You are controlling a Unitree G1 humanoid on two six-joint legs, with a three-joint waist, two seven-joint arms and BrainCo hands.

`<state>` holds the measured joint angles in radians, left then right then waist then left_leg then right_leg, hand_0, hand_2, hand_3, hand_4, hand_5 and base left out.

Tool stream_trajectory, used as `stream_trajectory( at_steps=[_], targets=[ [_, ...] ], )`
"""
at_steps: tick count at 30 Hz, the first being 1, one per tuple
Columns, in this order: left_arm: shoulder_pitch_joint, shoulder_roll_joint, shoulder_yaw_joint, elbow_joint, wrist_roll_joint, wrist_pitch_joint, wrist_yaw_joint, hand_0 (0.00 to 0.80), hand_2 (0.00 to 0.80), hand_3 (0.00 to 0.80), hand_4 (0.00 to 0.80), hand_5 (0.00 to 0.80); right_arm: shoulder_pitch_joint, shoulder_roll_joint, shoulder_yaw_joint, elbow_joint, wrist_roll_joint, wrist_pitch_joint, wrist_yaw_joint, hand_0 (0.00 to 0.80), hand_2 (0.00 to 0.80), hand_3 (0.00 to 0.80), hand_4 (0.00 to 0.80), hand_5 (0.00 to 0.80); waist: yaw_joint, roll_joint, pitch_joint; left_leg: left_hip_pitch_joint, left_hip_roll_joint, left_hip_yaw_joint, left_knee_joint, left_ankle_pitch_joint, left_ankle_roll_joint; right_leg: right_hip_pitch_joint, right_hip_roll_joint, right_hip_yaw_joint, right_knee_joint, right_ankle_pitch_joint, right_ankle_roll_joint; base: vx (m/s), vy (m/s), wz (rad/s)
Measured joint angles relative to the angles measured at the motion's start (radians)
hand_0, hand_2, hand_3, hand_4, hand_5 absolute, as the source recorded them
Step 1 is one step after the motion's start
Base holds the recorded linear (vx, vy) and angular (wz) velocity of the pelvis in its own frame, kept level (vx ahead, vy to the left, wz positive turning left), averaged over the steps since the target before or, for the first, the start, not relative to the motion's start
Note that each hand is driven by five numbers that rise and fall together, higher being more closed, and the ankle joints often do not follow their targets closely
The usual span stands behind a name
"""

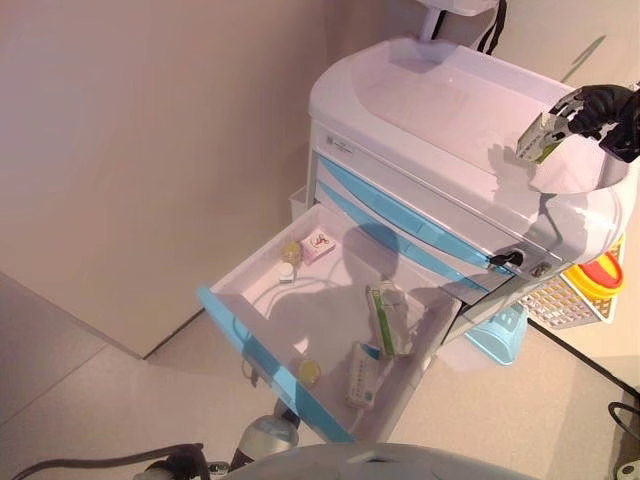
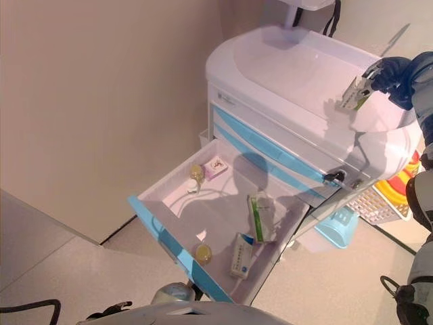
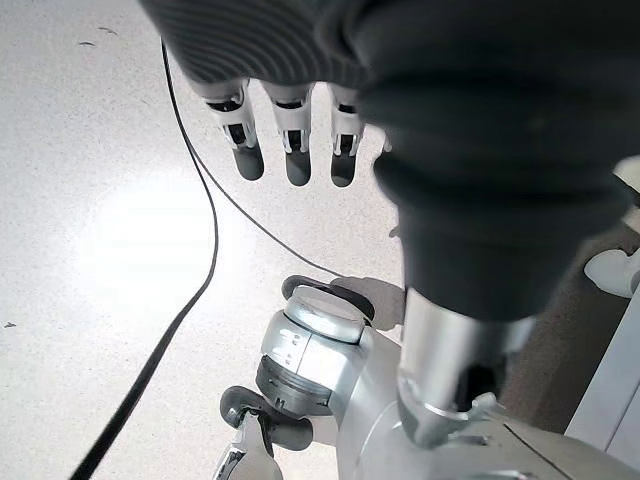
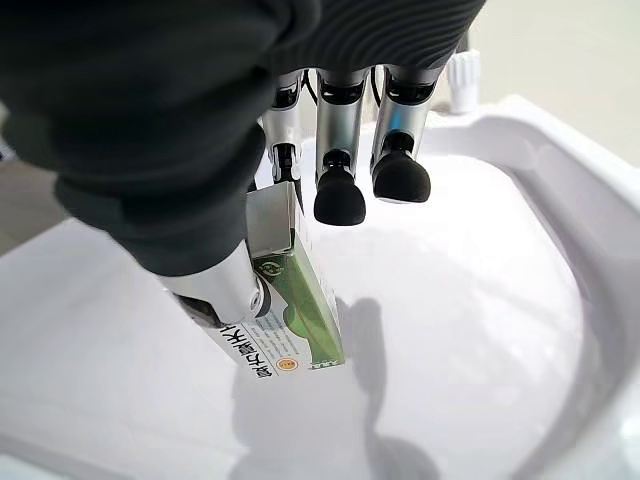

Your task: Open the drawer and pick up the medicine

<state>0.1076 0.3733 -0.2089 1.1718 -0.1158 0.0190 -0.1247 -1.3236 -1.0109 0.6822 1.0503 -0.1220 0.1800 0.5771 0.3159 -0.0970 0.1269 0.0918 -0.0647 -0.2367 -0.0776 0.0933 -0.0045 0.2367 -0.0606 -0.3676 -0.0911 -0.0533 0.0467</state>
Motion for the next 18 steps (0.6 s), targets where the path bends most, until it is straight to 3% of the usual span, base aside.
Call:
stream_trajectory(
  at_steps=[18],
  targets=[
    [0.015,0.012,-0.001,-0.015,0.019,-0.001,-0.001,0.000,0.000,0.000,0.000,0.000,0.075,0.038,-0.082,0.031,-0.030,0.007,0.044,0.800,0.800,0.800,0.800,0.800,0.003,-0.001,0.000,0.008,-0.003,-0.011,0.000,0.005,0.000,0.014,-0.001,-0.003,0.000,-0.001,0.001,0.030,-0.004,0.02]
  ],
)
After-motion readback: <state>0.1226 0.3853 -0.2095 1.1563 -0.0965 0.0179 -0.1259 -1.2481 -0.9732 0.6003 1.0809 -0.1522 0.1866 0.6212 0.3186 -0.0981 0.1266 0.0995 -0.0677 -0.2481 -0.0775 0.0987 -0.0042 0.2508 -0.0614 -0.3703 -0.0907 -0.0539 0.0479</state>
